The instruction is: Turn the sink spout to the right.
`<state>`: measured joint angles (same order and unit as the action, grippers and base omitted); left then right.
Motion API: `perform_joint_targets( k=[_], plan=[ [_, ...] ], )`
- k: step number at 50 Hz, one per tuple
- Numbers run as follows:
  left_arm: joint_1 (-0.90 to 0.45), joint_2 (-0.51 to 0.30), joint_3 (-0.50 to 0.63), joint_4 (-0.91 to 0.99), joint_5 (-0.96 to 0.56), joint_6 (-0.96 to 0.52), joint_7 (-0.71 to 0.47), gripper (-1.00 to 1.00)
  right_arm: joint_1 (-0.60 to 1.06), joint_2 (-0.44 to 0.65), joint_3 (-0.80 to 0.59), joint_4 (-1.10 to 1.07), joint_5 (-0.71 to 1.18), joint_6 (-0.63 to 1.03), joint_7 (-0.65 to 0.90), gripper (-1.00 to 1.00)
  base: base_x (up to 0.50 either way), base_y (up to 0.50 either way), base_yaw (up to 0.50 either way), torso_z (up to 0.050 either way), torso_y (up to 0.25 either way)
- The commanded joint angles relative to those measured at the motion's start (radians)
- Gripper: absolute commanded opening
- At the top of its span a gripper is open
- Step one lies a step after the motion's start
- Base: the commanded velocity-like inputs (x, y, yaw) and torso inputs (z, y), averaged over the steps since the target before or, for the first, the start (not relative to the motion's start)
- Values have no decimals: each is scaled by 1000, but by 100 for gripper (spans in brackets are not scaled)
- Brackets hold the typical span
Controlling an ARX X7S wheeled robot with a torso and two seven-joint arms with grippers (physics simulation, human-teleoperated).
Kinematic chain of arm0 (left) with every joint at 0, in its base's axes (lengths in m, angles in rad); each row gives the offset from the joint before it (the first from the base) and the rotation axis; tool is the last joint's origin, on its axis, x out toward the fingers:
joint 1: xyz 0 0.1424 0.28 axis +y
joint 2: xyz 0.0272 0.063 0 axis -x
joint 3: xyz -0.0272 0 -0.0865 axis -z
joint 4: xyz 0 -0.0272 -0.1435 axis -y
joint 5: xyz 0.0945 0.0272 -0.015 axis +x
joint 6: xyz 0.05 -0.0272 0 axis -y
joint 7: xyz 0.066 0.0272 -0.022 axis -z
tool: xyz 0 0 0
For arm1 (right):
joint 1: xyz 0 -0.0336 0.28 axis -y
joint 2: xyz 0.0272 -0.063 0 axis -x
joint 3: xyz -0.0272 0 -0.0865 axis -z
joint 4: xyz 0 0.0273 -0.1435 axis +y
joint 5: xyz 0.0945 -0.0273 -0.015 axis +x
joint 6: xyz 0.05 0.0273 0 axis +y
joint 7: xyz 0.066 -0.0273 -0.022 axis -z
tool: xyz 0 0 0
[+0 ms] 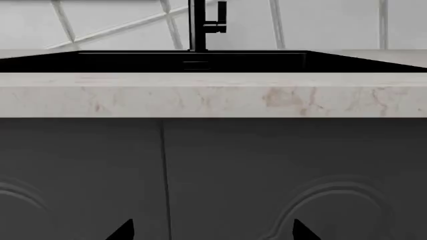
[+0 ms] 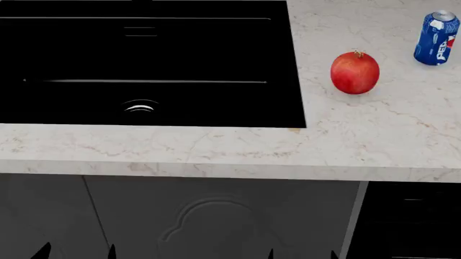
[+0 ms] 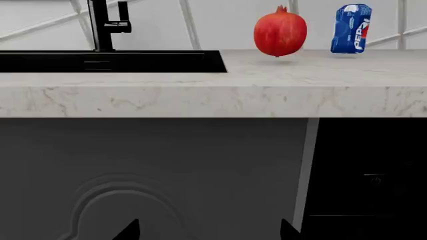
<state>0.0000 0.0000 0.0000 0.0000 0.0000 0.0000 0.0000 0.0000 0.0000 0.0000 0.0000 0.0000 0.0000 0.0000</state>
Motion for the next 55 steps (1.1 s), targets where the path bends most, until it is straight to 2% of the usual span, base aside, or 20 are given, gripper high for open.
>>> perform_joint_targets(
  k=[1,15,55],
  plan=[
    [0,-10,11,0,-10,0,0,100,0,9,-13,0,9,0,13,100,0,0,0,0,0],
    [-5,-49,57,-6,-30,-5,-69,100,1,49,-59,5,46,-8,60,100,0,0,0,0,0],
    [-3,-101,119,-3,-89,17,-114,100,-4,99,-114,-13,94,-29,126,100,0,0,0,50,0]
  ],
)
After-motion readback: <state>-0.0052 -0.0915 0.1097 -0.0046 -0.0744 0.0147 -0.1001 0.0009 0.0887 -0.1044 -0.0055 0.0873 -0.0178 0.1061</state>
